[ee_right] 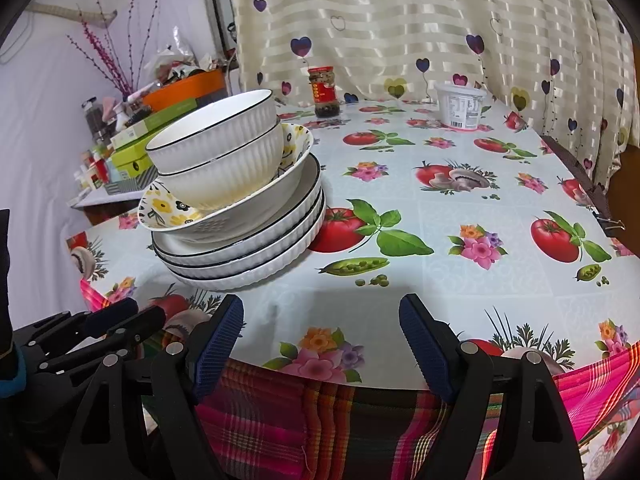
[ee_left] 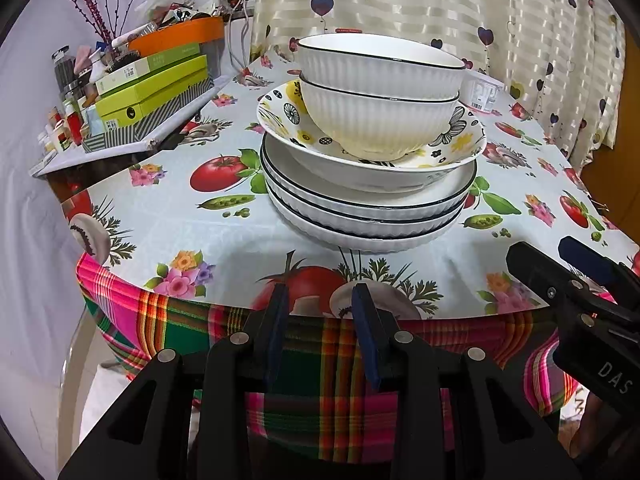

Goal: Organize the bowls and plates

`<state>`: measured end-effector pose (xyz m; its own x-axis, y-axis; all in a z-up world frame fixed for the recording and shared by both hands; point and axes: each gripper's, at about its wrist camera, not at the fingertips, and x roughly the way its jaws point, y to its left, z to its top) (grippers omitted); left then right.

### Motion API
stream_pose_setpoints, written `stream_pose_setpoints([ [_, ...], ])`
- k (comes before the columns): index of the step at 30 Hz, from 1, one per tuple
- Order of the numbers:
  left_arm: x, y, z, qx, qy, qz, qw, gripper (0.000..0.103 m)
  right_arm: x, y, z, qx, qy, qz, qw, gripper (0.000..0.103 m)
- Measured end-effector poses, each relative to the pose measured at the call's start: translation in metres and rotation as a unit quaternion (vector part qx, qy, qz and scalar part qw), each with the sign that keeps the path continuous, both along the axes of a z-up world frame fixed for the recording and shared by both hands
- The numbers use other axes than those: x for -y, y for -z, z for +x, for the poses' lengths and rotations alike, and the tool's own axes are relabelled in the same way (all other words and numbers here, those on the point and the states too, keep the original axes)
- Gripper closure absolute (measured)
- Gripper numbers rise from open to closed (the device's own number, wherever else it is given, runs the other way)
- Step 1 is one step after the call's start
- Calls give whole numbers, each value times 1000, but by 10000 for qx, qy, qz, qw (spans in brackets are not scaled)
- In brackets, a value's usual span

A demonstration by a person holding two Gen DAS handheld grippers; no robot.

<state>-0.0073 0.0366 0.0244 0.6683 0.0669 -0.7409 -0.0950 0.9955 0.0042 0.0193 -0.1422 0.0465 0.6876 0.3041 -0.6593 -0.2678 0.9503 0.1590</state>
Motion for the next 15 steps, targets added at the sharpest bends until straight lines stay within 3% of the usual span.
stream_pose_setpoints([
  [15, 1, 0, -2, -1, 12, -18, 10000, 70, -1, -1, 0, 1, -9, -4, 10000, 22],
])
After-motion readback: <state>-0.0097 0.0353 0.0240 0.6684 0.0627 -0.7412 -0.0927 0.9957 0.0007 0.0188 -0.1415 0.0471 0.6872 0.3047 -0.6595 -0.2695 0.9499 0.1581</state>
